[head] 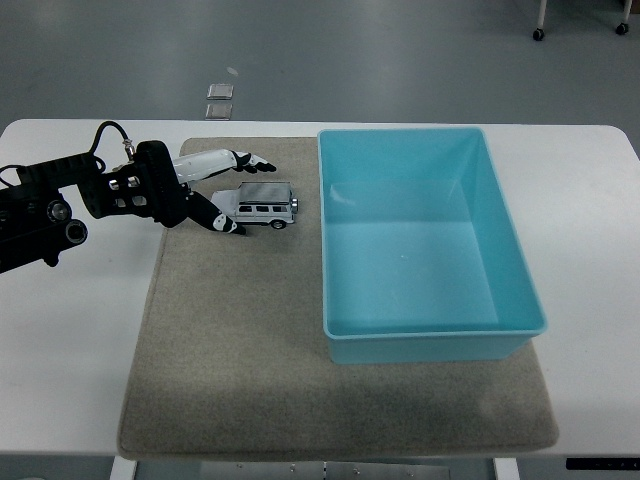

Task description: Left hand put the white car in the blue box

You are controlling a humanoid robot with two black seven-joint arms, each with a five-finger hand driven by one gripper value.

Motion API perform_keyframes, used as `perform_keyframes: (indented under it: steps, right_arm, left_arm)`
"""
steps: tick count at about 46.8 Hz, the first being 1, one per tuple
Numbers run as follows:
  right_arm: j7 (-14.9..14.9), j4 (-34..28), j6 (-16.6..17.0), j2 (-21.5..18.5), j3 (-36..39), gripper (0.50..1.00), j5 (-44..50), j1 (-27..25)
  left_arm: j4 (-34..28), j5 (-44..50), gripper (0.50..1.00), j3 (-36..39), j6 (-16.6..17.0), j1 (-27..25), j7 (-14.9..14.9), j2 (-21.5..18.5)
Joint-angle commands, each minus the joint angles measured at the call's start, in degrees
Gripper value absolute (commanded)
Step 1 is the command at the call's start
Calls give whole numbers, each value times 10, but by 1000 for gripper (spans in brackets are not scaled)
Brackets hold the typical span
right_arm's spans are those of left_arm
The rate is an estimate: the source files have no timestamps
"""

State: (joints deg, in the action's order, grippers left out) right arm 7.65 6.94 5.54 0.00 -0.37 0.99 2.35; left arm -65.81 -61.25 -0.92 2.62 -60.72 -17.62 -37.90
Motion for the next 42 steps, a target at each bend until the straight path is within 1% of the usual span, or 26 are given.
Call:
perform_keyframes:
  steps: [1, 7, 10, 16, 21, 25, 29, 32, 37, 42]
  right_arm:
    - [0, 0, 0, 0, 0, 936, 0, -1]
    - [0, 0, 0, 0, -1, 936, 0, 0]
    - [0, 0, 0, 0, 0, 936, 0, 0]
    - [0, 0, 0, 0, 0, 936, 0, 0]
    - [0, 0, 0, 0, 0, 936, 0, 0]
    - [0, 0, 0, 0, 0, 936, 0, 0]
    - [0, 0, 0, 0, 0, 936, 0, 0]
    - [0, 0, 0, 0, 0, 936, 0, 0]
    - [0, 0, 0, 0, 0, 936, 0, 0]
    - [0, 0, 0, 0, 0, 936, 0, 0]
  left_arm:
    - [9, -2, 900, 3, 0, -3, 0, 11]
    - [19, -29, 887, 13, 8, -5, 0, 16]
    - [23, -38, 872, 13, 12, -5, 0, 22]
    - [34, -38, 859, 14, 15, -5, 2, 33]
    - [47, -39, 825, 14, 15, -5, 3, 44]
    - [59, -42, 821, 14, 15, -4, 2, 53]
    - [61, -42, 814, 14, 15, -4, 3, 53]
    - [65, -43, 793, 14, 15, -4, 3, 55]
    - [73, -48, 786, 26, 17, -6, 2, 56]
    - [75, -49, 778, 29, 26, -5, 2, 60]
